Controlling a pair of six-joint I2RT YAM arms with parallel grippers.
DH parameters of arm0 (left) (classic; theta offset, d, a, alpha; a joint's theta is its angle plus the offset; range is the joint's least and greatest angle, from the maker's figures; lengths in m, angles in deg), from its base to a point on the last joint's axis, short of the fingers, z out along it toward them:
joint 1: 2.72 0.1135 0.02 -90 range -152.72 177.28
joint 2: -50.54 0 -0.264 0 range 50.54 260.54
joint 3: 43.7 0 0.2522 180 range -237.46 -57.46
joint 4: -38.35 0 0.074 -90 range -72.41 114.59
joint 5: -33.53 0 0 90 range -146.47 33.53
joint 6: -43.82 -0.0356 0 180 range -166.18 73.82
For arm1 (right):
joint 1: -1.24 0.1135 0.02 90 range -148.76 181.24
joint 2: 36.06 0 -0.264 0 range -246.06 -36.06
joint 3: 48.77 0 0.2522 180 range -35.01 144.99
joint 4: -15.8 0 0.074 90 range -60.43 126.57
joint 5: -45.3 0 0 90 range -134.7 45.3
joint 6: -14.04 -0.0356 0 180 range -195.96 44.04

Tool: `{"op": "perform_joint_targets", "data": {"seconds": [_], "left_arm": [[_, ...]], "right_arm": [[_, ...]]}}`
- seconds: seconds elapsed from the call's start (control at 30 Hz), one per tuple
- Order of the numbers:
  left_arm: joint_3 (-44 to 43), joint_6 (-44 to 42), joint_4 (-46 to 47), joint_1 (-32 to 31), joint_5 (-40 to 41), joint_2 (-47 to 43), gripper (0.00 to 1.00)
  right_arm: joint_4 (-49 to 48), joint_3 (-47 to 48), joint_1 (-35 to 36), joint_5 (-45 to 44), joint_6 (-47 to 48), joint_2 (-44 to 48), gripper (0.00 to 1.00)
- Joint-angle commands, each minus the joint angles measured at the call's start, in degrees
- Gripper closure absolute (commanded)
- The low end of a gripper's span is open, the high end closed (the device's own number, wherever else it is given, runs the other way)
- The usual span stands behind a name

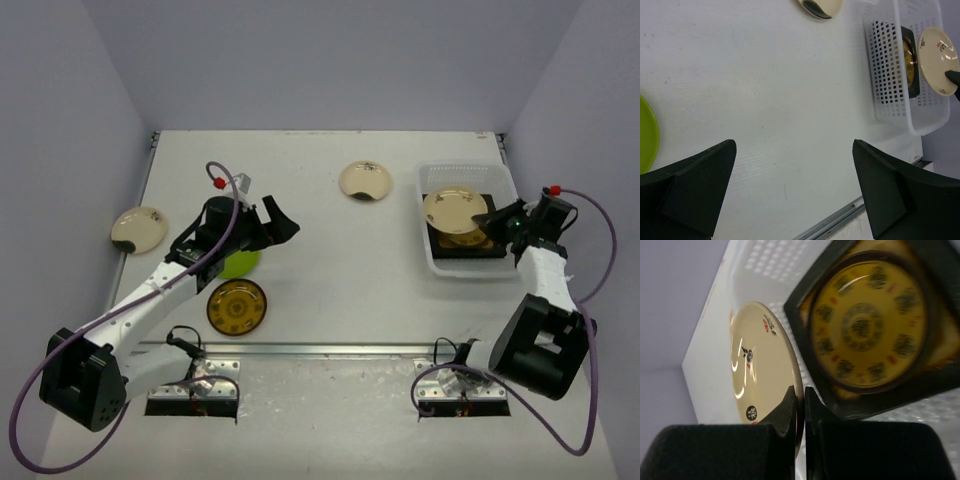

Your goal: Place the plates into the plastic bin on the countertop

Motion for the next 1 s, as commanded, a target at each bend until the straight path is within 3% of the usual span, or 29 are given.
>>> {"op": "perform_joint_targets", "data": {"seconds": [0.0, 0.03, 0.17, 0.2, 0.23, 0.3, 0.4, 0.63, 0.83, 0.97], "left_arm": [[1.2, -2.4, 0.0, 0.3, -1.0, 2.3, 0.00], [1.4, -2.3, 0.7, 0.3, -2.1, 2.9, 0.00], [2.0, -2.6, 2.3, 0.3, -4.1, 4.3, 0.00], [2.0, -3.0, 2.3, 0.3, -4.1, 4.5, 0.00], [2.1, -3.2, 2.2, 0.3, -3.8, 4.5, 0.00], [2.2, -3.4, 2.2, 0.3, -2.8, 4.9, 0.00], [2.2, -2.9, 2.6, 0.3, -3.4, 5.7, 0.00], [2.7, -1.1, 6.1, 0.2, -5.6, 9.9, 0.00], [-3.1, 4.2, 14.4, -0.6, -8.4, 21.4, 0.00], [-13.7, 8.3, 18.3, -0.9, -9.8, 34.5, 0.00]], "right_arm": [[-1.3, -2.0, -5.3, -8.6, -6.1, -0.3, 0.97], [-1.1, -1.7, -6.0, -10.0, -6.2, -1.3, 0.92], [-1.0, -0.2, -6.7, -9.3, -5.6, -4.4, 0.90], [-0.9, 0.4, -6.7, -7.7, -5.3, -5.4, 0.79], [-0.8, 1.1, -6.7, -6.1, -5.1, -6.3, 0.59], [1.6, 2.3, -6.6, -5.6, -4.5, -7.0, 0.28], [4.8, 3.5, -6.6, -9.5, -3.3, -5.7, 0.05], [11.3, 5.2, -5.9, -13.8, -0.9, 1.2, 0.01], [7.9, 2.9, 4.3, -2.4, 2.6, 9.0, 0.01], [3.6, -1.0, 8.8, 11.4, 1.6, 10.2, 0.01]]}}
